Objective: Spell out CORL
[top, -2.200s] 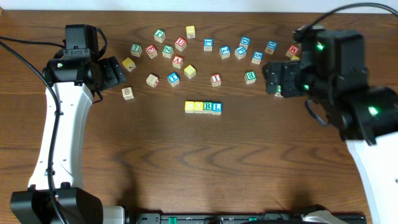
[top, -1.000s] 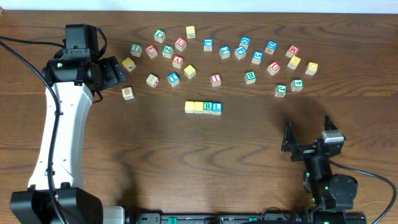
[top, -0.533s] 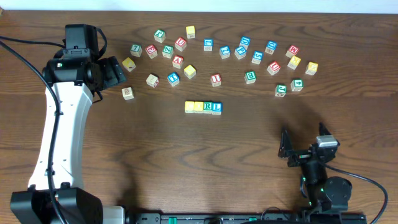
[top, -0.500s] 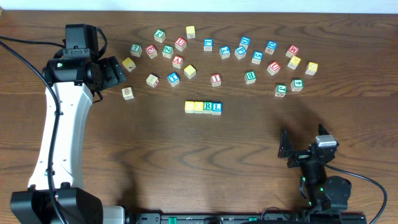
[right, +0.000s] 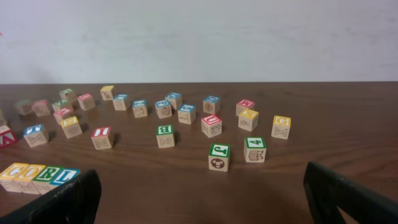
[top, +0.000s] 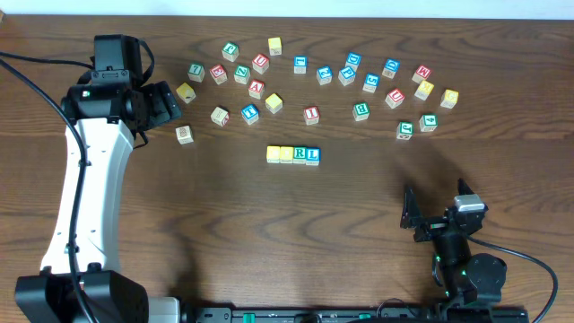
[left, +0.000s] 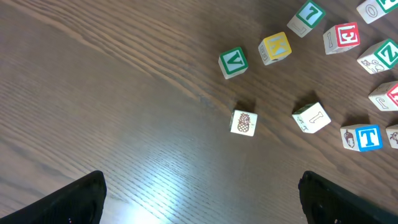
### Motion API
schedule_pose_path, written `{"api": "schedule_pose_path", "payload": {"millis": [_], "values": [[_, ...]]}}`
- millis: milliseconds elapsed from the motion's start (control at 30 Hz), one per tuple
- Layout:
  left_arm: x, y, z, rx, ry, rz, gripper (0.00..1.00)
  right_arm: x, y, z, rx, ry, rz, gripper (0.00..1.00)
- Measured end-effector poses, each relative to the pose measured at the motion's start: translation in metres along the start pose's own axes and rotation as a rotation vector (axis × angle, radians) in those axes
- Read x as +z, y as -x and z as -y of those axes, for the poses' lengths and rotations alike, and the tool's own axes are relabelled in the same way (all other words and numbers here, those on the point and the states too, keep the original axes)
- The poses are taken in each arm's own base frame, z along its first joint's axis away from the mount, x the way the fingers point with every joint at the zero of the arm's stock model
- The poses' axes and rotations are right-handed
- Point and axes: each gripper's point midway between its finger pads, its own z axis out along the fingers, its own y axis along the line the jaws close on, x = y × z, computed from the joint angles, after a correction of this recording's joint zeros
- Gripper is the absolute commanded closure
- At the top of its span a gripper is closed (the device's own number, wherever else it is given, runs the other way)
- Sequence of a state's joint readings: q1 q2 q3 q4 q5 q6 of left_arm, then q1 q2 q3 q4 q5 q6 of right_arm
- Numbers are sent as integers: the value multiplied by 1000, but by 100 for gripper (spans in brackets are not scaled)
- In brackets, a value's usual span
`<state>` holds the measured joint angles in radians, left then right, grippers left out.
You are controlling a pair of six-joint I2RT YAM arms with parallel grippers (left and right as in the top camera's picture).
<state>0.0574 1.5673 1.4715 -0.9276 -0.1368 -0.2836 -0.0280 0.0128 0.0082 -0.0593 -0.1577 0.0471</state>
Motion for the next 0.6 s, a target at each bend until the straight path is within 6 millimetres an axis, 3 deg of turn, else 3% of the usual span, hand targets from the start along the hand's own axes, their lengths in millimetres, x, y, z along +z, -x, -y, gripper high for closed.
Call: {"api": "schedule_pose_path", "payload": {"millis": [600], "values": [[-7, 2, -1, 10, -6, 18, 2, 0, 0, 0, 0, 0, 0, 1]]}}
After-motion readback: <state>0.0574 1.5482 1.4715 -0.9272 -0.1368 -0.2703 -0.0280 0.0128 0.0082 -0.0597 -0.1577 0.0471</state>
